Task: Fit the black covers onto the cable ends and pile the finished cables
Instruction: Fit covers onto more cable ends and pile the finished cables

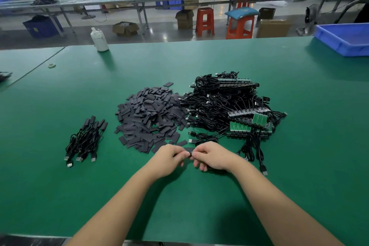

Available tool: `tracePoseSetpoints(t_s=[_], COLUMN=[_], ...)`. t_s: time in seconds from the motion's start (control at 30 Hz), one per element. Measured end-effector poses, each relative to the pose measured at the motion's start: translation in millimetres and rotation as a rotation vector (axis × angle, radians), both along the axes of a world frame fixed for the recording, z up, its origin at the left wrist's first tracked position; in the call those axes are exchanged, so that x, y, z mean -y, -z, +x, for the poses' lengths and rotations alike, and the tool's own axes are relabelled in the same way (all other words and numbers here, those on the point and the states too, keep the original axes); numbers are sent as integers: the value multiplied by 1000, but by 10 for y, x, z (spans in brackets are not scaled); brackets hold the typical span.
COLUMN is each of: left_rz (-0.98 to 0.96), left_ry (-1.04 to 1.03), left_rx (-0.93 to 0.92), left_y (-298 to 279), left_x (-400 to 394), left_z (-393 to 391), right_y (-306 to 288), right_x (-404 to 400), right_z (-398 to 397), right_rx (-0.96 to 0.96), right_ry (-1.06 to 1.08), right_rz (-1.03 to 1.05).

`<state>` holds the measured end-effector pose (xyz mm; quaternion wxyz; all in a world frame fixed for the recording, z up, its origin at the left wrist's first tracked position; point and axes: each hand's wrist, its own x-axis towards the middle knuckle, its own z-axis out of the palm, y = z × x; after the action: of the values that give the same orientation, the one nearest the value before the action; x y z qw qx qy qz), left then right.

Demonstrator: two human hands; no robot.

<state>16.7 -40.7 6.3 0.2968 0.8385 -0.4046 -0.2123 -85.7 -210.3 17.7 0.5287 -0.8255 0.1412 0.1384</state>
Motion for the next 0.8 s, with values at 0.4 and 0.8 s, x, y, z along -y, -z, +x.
tracePoseSetpoints(t_s=[0.4,0.8], left_rz=[-155,-195], left_ry=[136,126], left_rx=[482,409], left_y=[-29,-67], left_x=[-35,-26], left_z=[-32,-95], right_y=[-47,-104], right_x=[36,48], right_z=[-28,-40], right_rx=[3,74], right_ry=[55,41], right_rz=[73,-58])
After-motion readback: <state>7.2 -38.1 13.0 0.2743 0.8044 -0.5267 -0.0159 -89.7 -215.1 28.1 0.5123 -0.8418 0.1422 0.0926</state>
